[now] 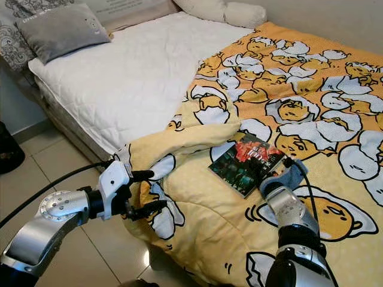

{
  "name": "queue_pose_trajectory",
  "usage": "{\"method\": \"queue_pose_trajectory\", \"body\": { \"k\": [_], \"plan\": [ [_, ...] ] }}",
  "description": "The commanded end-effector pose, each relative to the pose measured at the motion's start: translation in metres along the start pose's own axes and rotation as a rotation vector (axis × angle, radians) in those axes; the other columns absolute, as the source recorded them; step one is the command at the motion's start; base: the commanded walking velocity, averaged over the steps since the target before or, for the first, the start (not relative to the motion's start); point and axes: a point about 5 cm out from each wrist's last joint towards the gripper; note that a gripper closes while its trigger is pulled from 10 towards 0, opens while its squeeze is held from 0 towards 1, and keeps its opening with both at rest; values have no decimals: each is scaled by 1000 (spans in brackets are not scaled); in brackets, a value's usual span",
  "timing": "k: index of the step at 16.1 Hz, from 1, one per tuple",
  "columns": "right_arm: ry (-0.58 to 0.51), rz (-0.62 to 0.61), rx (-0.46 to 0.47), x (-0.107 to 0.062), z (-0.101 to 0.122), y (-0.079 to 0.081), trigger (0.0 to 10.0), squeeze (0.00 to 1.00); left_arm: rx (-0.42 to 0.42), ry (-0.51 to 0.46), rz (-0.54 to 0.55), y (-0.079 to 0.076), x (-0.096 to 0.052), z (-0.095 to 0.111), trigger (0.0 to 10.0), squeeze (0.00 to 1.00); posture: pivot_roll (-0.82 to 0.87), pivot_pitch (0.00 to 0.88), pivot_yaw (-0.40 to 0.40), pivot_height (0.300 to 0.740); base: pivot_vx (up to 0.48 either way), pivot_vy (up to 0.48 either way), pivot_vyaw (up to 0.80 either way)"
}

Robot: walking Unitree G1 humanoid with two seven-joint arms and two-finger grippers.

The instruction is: Clean up the room

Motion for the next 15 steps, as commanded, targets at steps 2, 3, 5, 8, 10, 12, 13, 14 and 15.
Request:
{"method": "queue_pose_trajectory", "body": {
  "k": [2, 3, 5, 8, 10, 12, 13, 14, 15],
  "plan": [
    [46, 9, 0, -1, -12, -5, 10000, 0, 11, -2, -20, 1, -1, 5, 10000, 51, -84, 0, 48, 740, 0, 0, 0],
    [57, 11, 3, -1, -14, -5, 10000, 0, 10, -2, -22, 1, -1, 5, 10000, 51, -84, 0, 48, 740, 0, 0, 0],
    [92, 9, -3, 0, -22, -8, 10000, 0, 8, 1, -29, 0, -2, 5, 10000, 51, -83, 0, 51, 740, 0, 0, 0],
    [124, -13, 24, 1, -32, -14, 10000, 0, 11, 3, -34, 0, -1, 6, 10000, 51, -80, 0, 51, 740, 0, 0, 0],
    [214, 96, 61, 1, -46, -7, 10000, 0, 13, 4, -35, 0, 0, 7, 10000, 47, -79, 0, 53, 740, 0, 0, 0],
    [286, 89, 1, 2, -59, -10, 10000, 0, 12, 5, -36, 0, 0, 7, 10000, 43, -77, 0, 53, 740, 0, 0, 0],
    [300, 46, -16, 2, -64, -15, 10000, 0, 12, 8, -37, 0, 1, 7, 10000, 47, -73, 0, 52, 740, 0, 0, 0],
    [302, 2, -19, 2, -66, -19, 10000, 0, 12, 9, -37, 0, 1, 7, 10000, 47, -70, 0, 51, 740, 0, 0, 0],
    [305, -39, -37, 2, -68, -24, 10000, 0, 12, 11, -37, 0, 1, 7, 10000, 47, -65, 0, 50, 740, 0, 0, 0]
  ]
}}
Point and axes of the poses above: a point about 5 cm out from each wrist's last joint towards the gripper, its own x axis pointing out of the wrist towards the gripper, its own z axis along the axis of the wrist's last joint, y = z × x, and after that the axes turned 11 degrees about x, right-handed
